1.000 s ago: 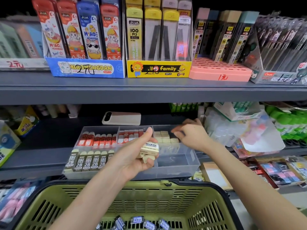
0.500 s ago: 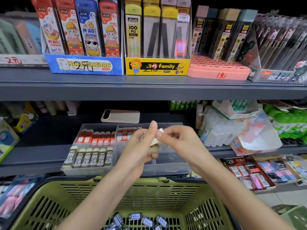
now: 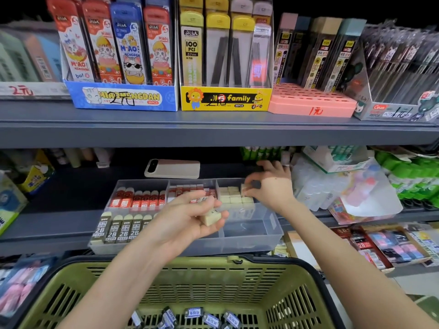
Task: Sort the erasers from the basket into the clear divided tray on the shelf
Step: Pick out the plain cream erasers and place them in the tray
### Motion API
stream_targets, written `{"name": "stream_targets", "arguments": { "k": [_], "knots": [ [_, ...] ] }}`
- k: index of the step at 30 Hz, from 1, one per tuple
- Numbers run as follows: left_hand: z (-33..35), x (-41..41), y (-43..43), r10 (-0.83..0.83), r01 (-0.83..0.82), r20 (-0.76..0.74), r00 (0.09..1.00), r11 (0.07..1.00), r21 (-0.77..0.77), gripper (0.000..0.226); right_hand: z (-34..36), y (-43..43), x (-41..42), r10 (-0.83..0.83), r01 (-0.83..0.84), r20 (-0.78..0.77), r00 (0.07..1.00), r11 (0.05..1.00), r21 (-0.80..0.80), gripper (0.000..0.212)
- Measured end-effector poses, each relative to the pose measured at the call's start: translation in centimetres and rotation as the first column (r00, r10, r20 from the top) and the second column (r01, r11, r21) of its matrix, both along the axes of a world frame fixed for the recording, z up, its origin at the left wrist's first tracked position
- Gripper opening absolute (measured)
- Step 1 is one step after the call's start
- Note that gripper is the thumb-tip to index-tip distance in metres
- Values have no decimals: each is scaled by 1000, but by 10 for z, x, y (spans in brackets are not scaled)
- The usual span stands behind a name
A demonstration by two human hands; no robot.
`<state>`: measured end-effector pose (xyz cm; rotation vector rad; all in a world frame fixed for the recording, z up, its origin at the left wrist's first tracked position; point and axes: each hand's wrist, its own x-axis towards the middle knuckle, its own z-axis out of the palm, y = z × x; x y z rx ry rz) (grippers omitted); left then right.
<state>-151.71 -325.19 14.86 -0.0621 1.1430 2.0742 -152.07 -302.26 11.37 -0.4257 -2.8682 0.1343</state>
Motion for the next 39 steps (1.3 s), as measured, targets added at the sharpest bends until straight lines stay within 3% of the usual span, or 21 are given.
{"name": "stream_targets", "arguments": {
  "k": [3, 7, 10, 12, 14, 15, 17, 19, 21, 22, 24, 26, 27, 29, 31, 35, 39],
  "knots": [
    [-2, 1, -2, -36, 34, -52, 998, 998, -53, 61, -7, -2, 0, 0, 10, 111, 994, 996, -88, 17],
    [-5, 0, -4, -102, 90, -105, 989, 990, -109, 53, -2, 3, 3, 5, 26, 199, 980, 988, -152, 22],
    [-5, 1, -4, -134, 113, -162, 978, 985, -134, 50, 6, -4, 12, -8, 13, 72, 997, 998, -68, 23],
    [-4, 2, -2, -160, 126, -220, 962, 978, -164, 52, 13, -17, 22, 14, -29, -91, 996, 987, -160, 28],
    [-4, 3, -1, -221, 157, -304, 927, 962, -222, 54, 26, -33, 33, 114, -151, -115, 987, 903, -402, 53],
    [-3, 4, 1, -252, 165, -353, 901, 951, -260, 53, 33, -41, 38, 185, -205, -92, 978, 816, -541, 60],
    [-4, 5, 4, -277, 131, -446, 851, 935, -330, 52, 44, -53, 48, 301, -238, -46, 952, 640, -731, 44],
    [-6, 8, 9, -271, 60, -522, 809, 921, -385, 53, 50, -53, 51, 353, -246, -51, 934, 535, -808, 21],
    [-8, 8, 12, -243, -1, -556, 795, 916, -401, 52, 53, -45, 50, 301, -247, -108, 948, 474, -846, 9],
    [-8, 7, 12, -215, -24, -552, 805, 919, -393, 51, 54, -38, 47, 221, -245, -153, 963, 486, -839, 6],
    [-7, 3, 11, -140, -40, -483, 864, 938, -344, 48, 50, -19, 36, 24, -186, -231, 973, 678, -712, 5],
    [-5, -1, 8, -94, -7, -370, 924, 965, -263, 49, 42, -4, 23, -61, -36, -219, 974, 910, -413, 14],
    [-4, -2, 6, -95, 16, -332, 938, 972, -233, 50, 36, 1, 17, -54, 4, -187, 981, 966, -257, 17],
    [-4, -2, 3, -119, 47, -325, 938, 974, -222, 47, 22, 6, 8, 2, -3, -101, 995, 1000, -10, 22],
    [-5, -1, 1, -128, 47, -360, 924, 973, -225, 43, 10, 6, 0, 41, -36, -47, 998, 993, 114, 25],
    [-10, 0, 1, -146, -17, -479, 866, 948, -318, 39, 4, 2, -11, 29, -24, -76, 997, 997, 73, 22],
    [-15, -2, 3, -163, -94, -579, 799, 917, -387, 33, 3, 3, -12, 48, -49, 23, 999, 998, 35, 21]
  ]
}}
